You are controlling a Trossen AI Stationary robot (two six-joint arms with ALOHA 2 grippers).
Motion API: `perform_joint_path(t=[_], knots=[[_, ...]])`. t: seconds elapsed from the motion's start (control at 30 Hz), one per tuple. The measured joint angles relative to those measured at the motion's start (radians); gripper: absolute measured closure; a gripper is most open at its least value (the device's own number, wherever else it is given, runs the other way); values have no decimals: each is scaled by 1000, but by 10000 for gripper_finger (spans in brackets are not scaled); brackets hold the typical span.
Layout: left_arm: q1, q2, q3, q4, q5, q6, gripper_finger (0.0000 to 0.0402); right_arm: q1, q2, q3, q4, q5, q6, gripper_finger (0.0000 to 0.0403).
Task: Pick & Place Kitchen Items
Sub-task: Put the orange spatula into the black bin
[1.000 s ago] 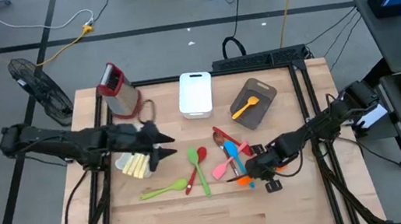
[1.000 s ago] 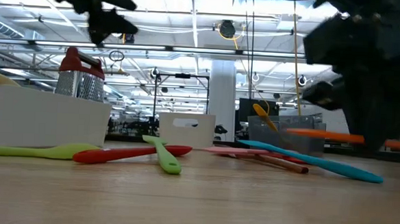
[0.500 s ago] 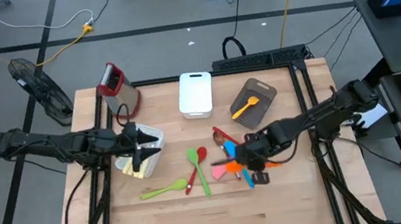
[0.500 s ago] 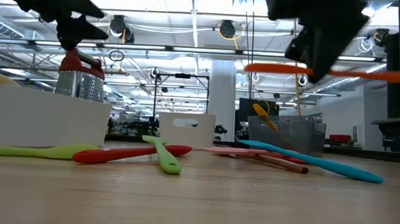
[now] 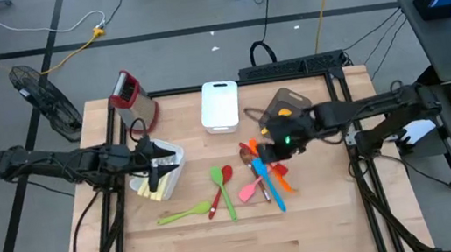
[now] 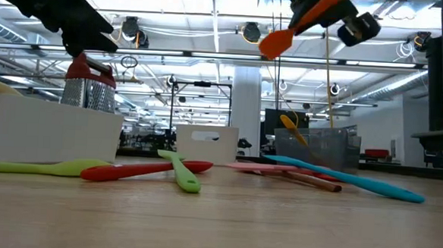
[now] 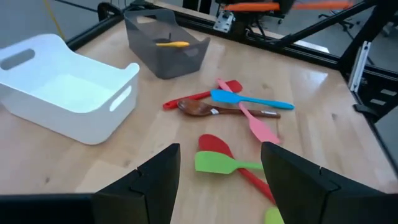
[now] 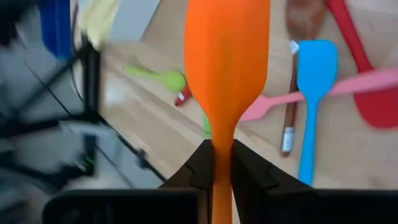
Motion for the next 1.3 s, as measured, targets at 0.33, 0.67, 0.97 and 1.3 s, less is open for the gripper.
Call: perform_joint_path(t=[0.33,0.67,0.97,1.3], knots=[[33,0,0,-2,-9,72,172,-185,-93,0,-100,-46,358,380],[83,0,0,-2,-10,99,172,-474,-98,-21,-155,-244,411,380],[120,-55,1,0,22,130,172,-645,-97,-213,-22,-331,396,380],[147,-105,1,-3,47,133,172,-716,-98,-475,324,-319,397,378]])
